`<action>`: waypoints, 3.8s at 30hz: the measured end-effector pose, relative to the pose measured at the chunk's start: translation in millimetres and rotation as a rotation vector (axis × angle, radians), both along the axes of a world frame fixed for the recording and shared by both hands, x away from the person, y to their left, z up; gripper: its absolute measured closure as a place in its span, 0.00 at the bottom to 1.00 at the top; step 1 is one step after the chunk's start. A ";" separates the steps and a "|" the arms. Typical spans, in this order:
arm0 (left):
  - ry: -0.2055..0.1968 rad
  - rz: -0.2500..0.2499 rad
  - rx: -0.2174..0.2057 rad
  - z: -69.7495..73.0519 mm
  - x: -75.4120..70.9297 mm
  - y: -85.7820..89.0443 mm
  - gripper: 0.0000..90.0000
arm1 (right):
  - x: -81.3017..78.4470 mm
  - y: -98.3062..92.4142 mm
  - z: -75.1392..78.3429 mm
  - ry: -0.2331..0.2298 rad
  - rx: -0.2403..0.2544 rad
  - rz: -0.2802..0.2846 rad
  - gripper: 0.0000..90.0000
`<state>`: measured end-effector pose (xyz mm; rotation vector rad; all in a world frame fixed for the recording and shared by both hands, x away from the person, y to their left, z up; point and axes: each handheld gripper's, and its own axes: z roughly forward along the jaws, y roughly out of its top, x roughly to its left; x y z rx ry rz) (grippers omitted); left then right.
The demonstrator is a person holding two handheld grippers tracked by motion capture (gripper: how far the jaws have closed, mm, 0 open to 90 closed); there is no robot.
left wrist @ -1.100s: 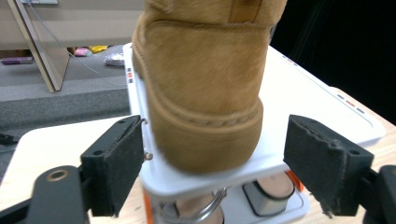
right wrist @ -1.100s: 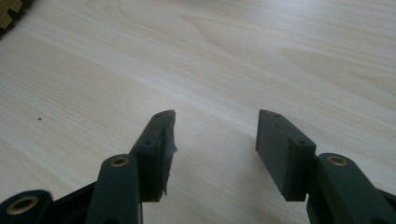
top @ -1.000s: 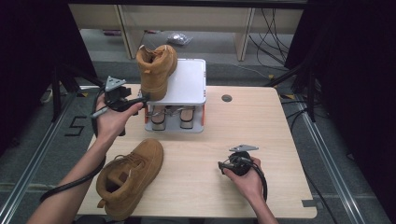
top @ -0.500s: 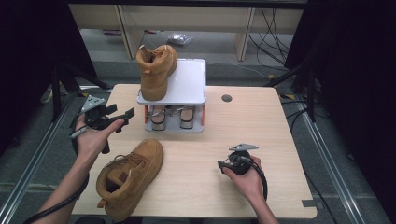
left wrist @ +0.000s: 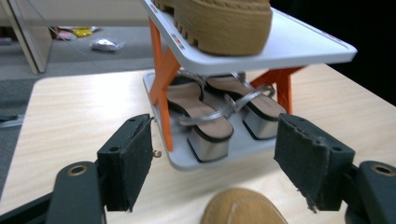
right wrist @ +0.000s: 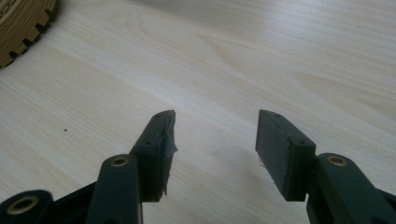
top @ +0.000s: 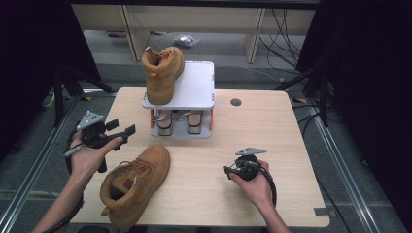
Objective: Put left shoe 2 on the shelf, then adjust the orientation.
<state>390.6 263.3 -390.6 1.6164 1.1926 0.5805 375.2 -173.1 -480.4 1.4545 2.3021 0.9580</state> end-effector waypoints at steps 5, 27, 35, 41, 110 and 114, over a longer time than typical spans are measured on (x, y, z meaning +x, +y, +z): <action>0.038 -0.059 -0.013 -3.8 -22.4 7.6 0.31 | -2.3 4.8 0.1 0.001 0.000 0.002 0.53; 0.161 -0.158 -0.098 -24.5 -69.7 22.2 0.40 | -2.4 8.0 1.7 -0.001 -0.001 0.019 0.53; 0.183 -0.158 -0.114 -26.3 -75.8 26.1 0.48 | -1.7 10.7 6.2 -0.013 -0.011 0.047 0.54; 0.229 -0.175 -0.136 -27.2 -79.7 28.3 0.53 | -3.8 13.2 6.6 -0.013 -0.005 0.041 0.54; 0.408 -0.058 -0.204 -30.6 -81.9 22.7 0.88 | 0.9 5.5 1.2 0.009 -0.006 0.025 0.53; 0.400 -0.067 -0.230 -31.2 -82.8 22.3 0.88 | 1.0 6.2 -0.4 -0.006 -0.008 0.035 0.53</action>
